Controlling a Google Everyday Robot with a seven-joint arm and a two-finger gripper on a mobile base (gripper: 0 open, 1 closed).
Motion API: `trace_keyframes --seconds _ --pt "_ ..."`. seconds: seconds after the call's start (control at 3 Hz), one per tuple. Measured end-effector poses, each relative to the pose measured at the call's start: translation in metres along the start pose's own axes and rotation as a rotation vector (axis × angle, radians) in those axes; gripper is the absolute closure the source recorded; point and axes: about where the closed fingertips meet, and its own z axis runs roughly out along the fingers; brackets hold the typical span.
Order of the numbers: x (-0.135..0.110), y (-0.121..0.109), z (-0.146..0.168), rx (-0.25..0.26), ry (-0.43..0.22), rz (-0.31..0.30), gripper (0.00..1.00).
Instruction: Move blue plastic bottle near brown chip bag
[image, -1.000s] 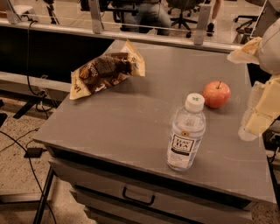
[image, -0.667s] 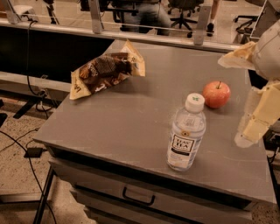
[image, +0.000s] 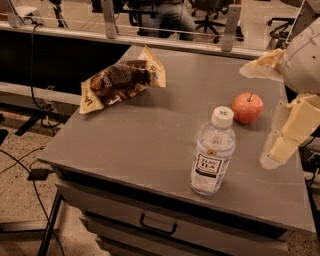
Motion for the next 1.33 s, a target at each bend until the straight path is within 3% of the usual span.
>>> trace_keyframes --seconds 1.0,1.33 --pt "-0.019 0.004 0.057 -0.182 -0.181 -0.05 0.0" --pt "-0.02 0.003 0.058 -0.178 -0.182 -0.052 0.18"
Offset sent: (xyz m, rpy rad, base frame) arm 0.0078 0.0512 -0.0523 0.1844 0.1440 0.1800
